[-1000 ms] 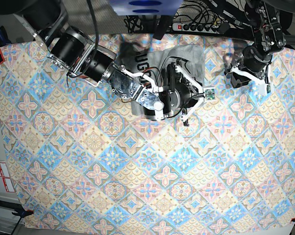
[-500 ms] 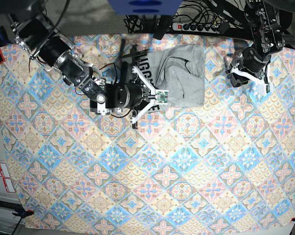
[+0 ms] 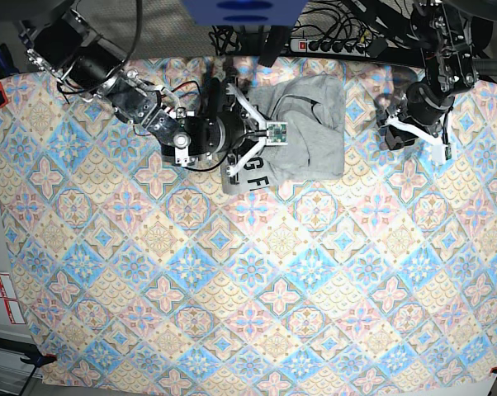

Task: Fold the T-shirt properly
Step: 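Carry the folded end over the shirt with the right gripper and press it flat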

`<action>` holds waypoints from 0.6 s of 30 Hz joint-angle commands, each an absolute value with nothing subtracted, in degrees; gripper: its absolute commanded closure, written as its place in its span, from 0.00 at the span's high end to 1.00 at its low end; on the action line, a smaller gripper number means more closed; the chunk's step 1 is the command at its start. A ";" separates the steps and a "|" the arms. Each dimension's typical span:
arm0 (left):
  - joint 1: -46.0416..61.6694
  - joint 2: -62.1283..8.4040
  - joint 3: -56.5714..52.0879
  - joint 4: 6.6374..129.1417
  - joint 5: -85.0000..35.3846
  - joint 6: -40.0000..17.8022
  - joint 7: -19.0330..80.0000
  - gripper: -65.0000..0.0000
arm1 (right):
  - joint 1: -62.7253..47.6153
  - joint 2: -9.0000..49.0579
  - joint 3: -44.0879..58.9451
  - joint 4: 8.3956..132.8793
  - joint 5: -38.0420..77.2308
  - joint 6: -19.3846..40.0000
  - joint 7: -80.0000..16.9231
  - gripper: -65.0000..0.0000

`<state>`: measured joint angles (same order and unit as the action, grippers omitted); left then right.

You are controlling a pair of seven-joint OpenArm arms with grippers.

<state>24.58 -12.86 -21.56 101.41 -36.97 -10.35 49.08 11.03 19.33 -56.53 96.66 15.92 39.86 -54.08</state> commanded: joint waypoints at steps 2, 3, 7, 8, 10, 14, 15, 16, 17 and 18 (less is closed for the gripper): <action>24.57 -13.49 -22.02 102.73 -37.58 -10.59 48.31 0.26 | 11.56 19.03 -57.27 94.46 16.40 40.00 -51.65 0.08; 24.57 -13.49 -22.02 102.73 -37.58 -10.59 48.31 0.26 | 11.56 17.89 -57.80 92.88 16.40 40.00 -50.07 0.08; 24.57 -13.49 -22.02 102.73 -37.58 -10.59 48.31 0.26 | 12.09 13.85 -58.42 86.64 16.40 40.00 -47.08 0.08; 24.57 -13.49 -22.02 102.73 -37.58 -10.59 48.31 0.26 | 12.97 13.05 -58.42 85.41 16.40 40.00 -46.73 0.08; 24.57 -13.49 -21.93 102.73 -37.58 -10.59 48.31 0.26 | 14.90 10.86 -58.51 83.91 16.40 40.00 -46.73 0.08; 24.57 -13.49 -21.93 102.73 -37.58 -10.59 48.31 0.26 | 18.15 7.08 -58.51 82.42 16.40 40.00 -46.81 0.08; 24.57 -13.49 -22.02 102.73 -37.58 -10.59 48.31 0.26 | 19.03 6.29 -58.42 82.07 16.40 40.00 -46.81 0.08; 24.57 -13.49 -22.02 102.73 -37.58 -10.59 48.31 0.26 | 19.91 5.41 -58.24 81.36 16.40 40.00 -46.73 0.08; 24.57 -13.49 -22.02 102.73 -37.58 -10.59 48.31 0.26 | 20.79 4.62 -58.15 80.48 16.40 40.00 -46.73 0.08; 24.66 -13.49 -22.02 102.73 -37.58 -10.59 48.31 0.26 | 21.49 3.91 -58.07 79.60 16.40 40.00 -46.64 0.08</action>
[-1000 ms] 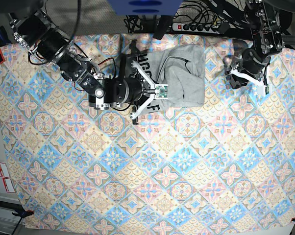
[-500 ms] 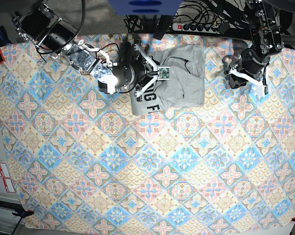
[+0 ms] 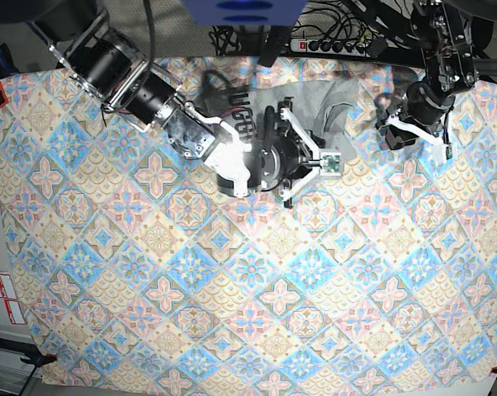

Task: Fold the T-shirt properly
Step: 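Carry the folded end over the shirt with the right gripper and press it flat, then grasp the folded bundle with both grippers and rotate it on the cloth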

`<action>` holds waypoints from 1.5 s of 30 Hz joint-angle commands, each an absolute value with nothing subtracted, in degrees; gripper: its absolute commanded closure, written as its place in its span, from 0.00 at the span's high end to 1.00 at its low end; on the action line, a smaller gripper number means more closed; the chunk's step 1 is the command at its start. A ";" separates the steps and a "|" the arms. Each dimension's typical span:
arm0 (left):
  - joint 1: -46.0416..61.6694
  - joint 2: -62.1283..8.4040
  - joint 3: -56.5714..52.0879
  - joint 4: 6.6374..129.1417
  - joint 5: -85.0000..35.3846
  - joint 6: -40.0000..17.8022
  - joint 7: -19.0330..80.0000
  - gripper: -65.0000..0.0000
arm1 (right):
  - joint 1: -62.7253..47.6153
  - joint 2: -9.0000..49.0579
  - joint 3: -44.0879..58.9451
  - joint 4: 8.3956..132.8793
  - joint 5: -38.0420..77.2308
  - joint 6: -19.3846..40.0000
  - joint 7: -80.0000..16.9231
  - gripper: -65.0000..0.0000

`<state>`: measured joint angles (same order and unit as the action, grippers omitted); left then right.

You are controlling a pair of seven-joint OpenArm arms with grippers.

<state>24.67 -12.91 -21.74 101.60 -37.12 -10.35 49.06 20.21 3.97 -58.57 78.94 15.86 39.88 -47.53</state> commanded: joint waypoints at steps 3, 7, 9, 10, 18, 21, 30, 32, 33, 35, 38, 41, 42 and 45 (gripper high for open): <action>24.75 -13.49 -22.02 102.73 -37.58 -10.59 48.31 0.26 | 23.25 0.48 -58.07 76.35 16.40 40.00 -45.85 0.08; 24.92 -13.49 -22.11 102.73 -37.85 -10.59 48.31 0.26 | 23.78 -2.68 -58.07 70.73 16.31 40.00 -39.96 0.08; 25.01 -13.49 -22.11 102.81 -37.85 -10.59 48.31 0.26 | 23.78 -3.03 -58.07 69.41 16.31 40.00 -38.20 0.08; 25.01 -13.49 -22.20 102.81 -37.85 -10.59 48.31 0.26 | 23.78 -3.03 -58.07 69.14 16.31 40.00 -37.76 0.08; 26.33 -13.49 -21.85 108.00 -37.85 -10.68 48.48 0.26 | 23.60 -3.21 -51.56 67.91 10.15 40.00 -34.15 0.08; 26.33 -13.49 -21.85 108.26 -37.85 -10.68 48.57 0.26 | 23.60 -3.30 -49.54 67.91 5.67 40.00 -33.98 0.08; 26.68 -13.49 -18.68 111.08 -37.93 -10.68 48.48 0.26 | 23.34 -7.25 -41.36 64.31 -2.68 40.00 -33.54 0.07; 28.00 -13.41 -18.42 113.98 -37.93 -10.68 48.57 0.26 | 22.46 -7.25 -37.41 67.38 -2.68 40.00 -34.07 0.07; 28.53 -13.41 -17.54 115.30 -37.93 -10.68 48.57 0.26 | 21.49 -7.25 -35.65 69.85 -2.68 40.00 -34.33 0.07; 29.76 -13.58 -16.04 116.44 -37.93 -10.68 48.57 0.26 | 20.79 -7.25 -33.63 72.75 -2.68 40.00 -35.56 0.07; 31.25 -13.58 -14.37 116.53 -37.93 -10.68 48.66 0.26 | 20.70 -5.32 -31.16 73.27 -2.77 40.00 -37.49 0.07; 33.71 -16.40 -9.19 117.49 -37.93 -10.68 48.66 0.26 | 20.53 -2.15 -30.99 73.01 -2.77 40.00 -37.76 0.07; 33.98 -17.45 -6.46 117.49 -37.93 -10.68 48.57 0.26 | 20.53 -1.01 -31.25 72.13 -2.77 40.00 -37.76 0.07; 33.71 -20.09 0.40 117.32 -37.49 -10.59 48.48 0.22 | 20.53 0.84 -31.25 67.65 -2.86 40.00 -37.41 0.07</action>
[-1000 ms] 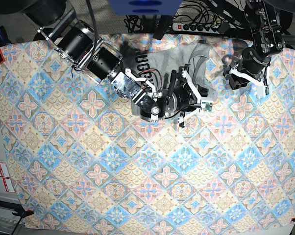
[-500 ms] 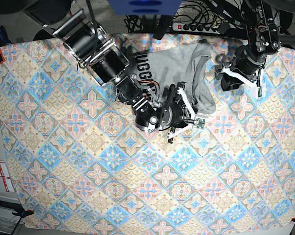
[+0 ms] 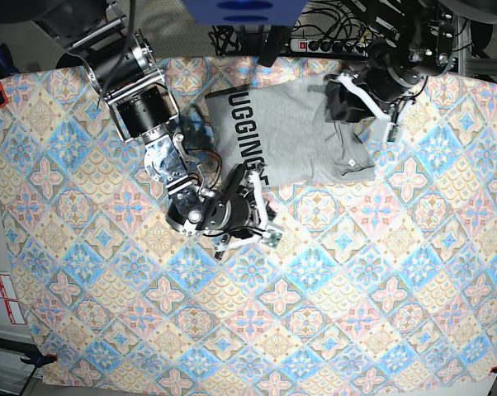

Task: Fold the T-shirt properly
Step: 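Grasp the folded bundle with both grippers and rotate it on the cloth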

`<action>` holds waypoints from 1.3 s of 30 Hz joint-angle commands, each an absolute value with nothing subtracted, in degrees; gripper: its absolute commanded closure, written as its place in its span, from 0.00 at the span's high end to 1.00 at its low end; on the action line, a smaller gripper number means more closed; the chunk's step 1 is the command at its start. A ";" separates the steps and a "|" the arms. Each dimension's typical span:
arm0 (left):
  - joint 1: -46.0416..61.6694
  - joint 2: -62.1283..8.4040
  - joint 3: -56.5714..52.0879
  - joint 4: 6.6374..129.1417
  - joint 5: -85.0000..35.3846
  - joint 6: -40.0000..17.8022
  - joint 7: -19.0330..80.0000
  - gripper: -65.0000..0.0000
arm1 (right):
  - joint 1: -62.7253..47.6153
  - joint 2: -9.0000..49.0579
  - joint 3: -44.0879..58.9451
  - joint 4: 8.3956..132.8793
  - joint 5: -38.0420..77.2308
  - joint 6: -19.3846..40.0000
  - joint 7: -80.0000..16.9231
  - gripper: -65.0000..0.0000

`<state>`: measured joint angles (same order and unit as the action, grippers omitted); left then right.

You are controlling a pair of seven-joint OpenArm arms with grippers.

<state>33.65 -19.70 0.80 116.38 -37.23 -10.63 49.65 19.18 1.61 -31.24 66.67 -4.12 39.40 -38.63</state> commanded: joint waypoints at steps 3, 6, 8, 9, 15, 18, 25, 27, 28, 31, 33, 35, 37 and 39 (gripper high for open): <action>32.75 -20.44 3.03 116.70 -37.41 -10.59 48.57 0.19 | 20.53 1.80 -30.81 63.60 -2.86 40.00 -35.56 0.07; 30.55 -20.44 4.70 115.03 -36.53 -10.33 50.24 0.19 | 20.53 2.59 -31.16 61.49 -2.86 40.00 -34.33 0.07; 28.62 -20.44 6.11 113.89 -34.42 -10.24 52.53 0.19 | 20.44 2.86 -31.25 61.14 -2.86 40.00 -34.51 0.07; 27.30 -20.35 7.43 112.75 -33.01 -10.24 53.93 0.19 | 20.26 2.95 -31.25 60.97 -2.86 40.00 -34.59 0.07; 21.93 -20.18 12.88 105.45 -26.07 -10.15 54.81 0.19 | 17.45 5.41 -31.25 61.58 -3.03 40.00 -36.18 0.07; 17.80 -20.09 15.52 99.30 -22.99 -10.15 54.81 0.19 | 15.96 8.13 -31.25 64.92 -2.86 40.00 -37.14 0.07; 9.80 -20.09 17.80 92.26 -21.32 -10.15 53.41 0.19 | 10.07 13.14 -30.64 74.59 -2.77 40.00 -40.84 0.07; 7.78 -20.09 17.89 91.21 -21.23 -10.15 52.18 0.19 | 8.57 14.73 -30.64 77.14 -2.77 40.00 -41.54 0.07; 6.73 -20.09 17.89 90.86 -21.23 -10.15 51.91 0.19 | 7.87 15.52 -30.64 78.29 -2.77 40.00 -41.54 0.07; 3.30 -19.82 17.89 89.27 -21.23 -10.15 51.82 0.19 | 5.32 17.54 -30.64 81.27 -2.68 40.00 -41.54 0.07; 0.75 -19.12 17.89 86.99 -21.23 -10.15 51.47 0.19 | 3.56 18.51 -30.55 83.21 -2.68 40.00 -41.54 0.07; -1.89 -18.86 17.89 84.53 -21.23 -10.15 51.38 0.19 | 1.98 19.21 -30.55 85.05 -2.68 40.00 -41.54 0.07; -3.65 -17.63 17.89 82.77 -21.23 -10.15 50.07 0.19 | 0.48 20.09 -30.55 87.25 -2.68 40.00 -41.54 0.07; -5.23 -16.48 17.89 81.36 -20.18 -10.15 47.78 0.19 | -1.36 20.35 -30.55 89.89 -2.68 40.00 -41.54 0.07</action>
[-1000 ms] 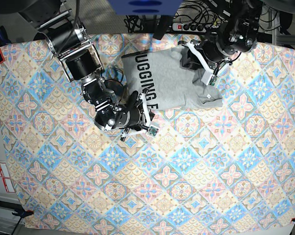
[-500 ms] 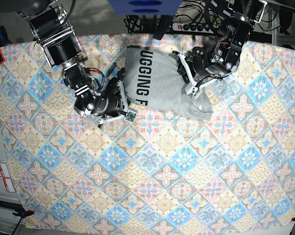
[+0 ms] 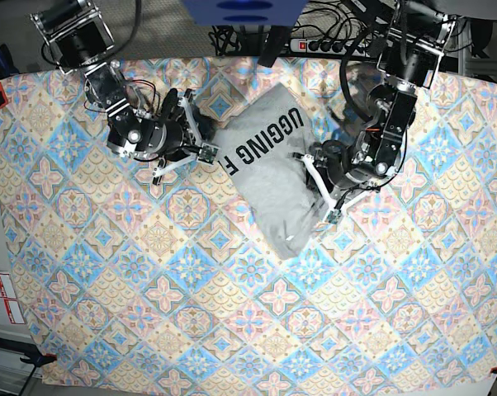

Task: Fold the T-shirt properly
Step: 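Grasp the folded bundle with both grippers and rotate it on the cloth, then drag the folded shirt with the right gripper toward the cloth's edge and release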

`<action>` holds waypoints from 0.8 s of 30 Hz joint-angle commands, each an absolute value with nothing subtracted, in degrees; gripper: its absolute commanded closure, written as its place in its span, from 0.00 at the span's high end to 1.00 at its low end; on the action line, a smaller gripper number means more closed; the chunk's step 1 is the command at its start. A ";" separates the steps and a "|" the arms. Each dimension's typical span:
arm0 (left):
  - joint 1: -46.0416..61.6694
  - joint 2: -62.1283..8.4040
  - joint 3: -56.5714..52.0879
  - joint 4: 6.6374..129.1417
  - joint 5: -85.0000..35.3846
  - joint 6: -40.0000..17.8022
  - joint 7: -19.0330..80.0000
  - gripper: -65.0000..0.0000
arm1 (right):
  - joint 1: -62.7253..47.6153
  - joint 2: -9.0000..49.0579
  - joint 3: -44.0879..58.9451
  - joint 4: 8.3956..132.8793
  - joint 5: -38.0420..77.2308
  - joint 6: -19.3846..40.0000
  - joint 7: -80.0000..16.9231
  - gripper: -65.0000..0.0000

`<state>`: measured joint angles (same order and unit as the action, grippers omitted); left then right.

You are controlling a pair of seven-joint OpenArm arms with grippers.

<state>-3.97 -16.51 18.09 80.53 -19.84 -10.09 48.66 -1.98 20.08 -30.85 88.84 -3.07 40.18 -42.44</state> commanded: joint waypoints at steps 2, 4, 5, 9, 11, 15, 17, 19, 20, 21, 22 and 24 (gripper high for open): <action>-6.81 -14.20 17.89 78.46 -16.92 -10.15 45.93 0.19 | -3.47 20.62 -29.76 92.70 -2.68 40.00 -41.54 0.07; -8.48 -11.30 17.89 74.86 -12.79 -10.15 44.53 0.19 | -5.14 20.88 -27.91 95.69 -2.68 40.00 -41.54 0.07; -9.19 -9.80 17.89 73.27 -10.07 -10.15 43.56 0.19 | -6.02 20.88 -26.77 97.27 -2.68 40.00 -41.54 0.07; -9.54 -5.05 17.54 72.31 -1.27 -10.07 41.01 0.19 | -8.22 20.88 -24.92 103.52 -2.68 40.00 -41.63 0.07; -9.36 -5.05 17.27 74.59 0.48 -9.45 40.84 0.19 | -8.40 20.88 -25.01 105.71 -2.59 40.00 -42.42 0.07; -5.76 -6.37 9.98 82.42 0.57 -5.76 40.75 0.19 | -8.13 19.47 -25.45 108.44 0.13 40.00 -44.44 0.07; -4.09 -7.34 6.73 85.93 0.40 -5.49 40.92 0.19 | -8.04 17.45 -25.27 108.53 3.65 40.00 -44.70 0.07; -1.10 -7.96 2.24 90.33 0.48 -5.49 41.01 0.19 | -7.60 15.34 -25.36 108.53 7.34 40.00 -44.79 0.07; 0.57 -8.22 -0.31 92.97 0.48 -5.49 41.01 0.19 | -6.64 14.20 -25.54 108.53 8.84 40.00 -44.88 0.07; 2.33 -8.13 -3.12 95.52 0.48 -5.49 41.01 0.19 | -5.67 13.14 -25.71 108.26 9.98 40.00 -45.41 0.07; 4.00 -8.04 -6.02 97.80 0.40 -5.49 41.01 0.19 | -4.70 11.91 -26.51 108.09 10.77 40.00 -46.29 0.07; 6.90 -7.96 -10.42 101.41 0.40 -5.49 41.01 0.19 | -2.15 9.19 -28.79 106.95 11.12 40.00 -47.25 0.07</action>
